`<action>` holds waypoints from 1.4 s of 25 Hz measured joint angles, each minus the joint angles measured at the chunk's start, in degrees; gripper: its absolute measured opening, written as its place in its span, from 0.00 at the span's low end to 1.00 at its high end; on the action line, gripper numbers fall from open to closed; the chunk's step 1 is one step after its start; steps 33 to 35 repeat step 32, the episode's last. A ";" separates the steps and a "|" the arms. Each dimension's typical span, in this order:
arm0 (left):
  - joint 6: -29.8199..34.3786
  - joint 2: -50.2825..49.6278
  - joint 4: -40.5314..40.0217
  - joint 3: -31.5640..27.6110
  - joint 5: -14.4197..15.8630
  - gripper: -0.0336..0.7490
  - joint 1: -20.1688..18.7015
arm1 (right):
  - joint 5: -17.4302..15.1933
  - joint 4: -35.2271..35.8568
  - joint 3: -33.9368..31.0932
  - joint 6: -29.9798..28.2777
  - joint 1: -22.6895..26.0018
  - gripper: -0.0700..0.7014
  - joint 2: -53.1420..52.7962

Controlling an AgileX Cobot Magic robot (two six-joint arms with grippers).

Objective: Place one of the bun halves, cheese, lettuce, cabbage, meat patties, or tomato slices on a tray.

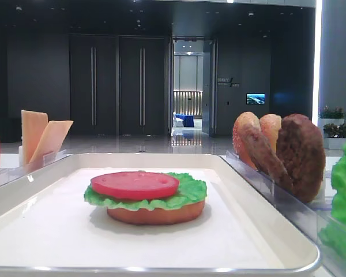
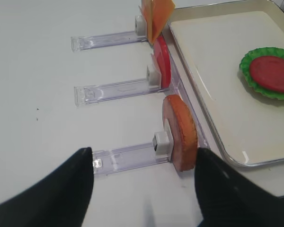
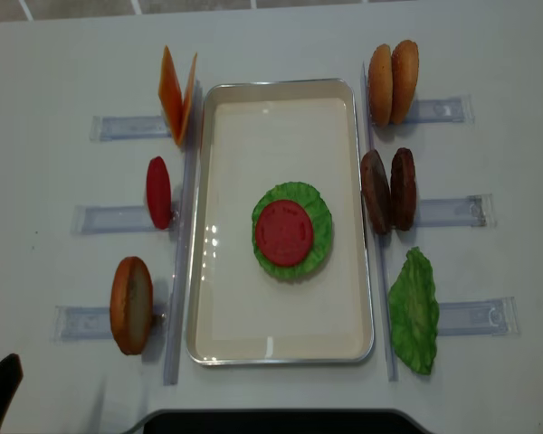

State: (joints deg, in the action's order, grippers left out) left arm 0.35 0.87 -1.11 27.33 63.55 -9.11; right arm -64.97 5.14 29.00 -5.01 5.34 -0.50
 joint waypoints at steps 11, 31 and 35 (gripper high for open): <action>0.00 0.00 0.00 0.00 0.00 0.68 0.90 | 0.00 0.00 0.00 0.00 0.00 0.79 0.00; 0.02 0.00 0.00 0.00 0.00 0.56 6.67 | 0.00 0.00 0.00 0.00 0.00 0.79 0.00; 0.02 0.00 0.00 0.00 0.00 0.55 6.67 | 0.00 0.00 0.00 0.00 0.00 0.79 0.00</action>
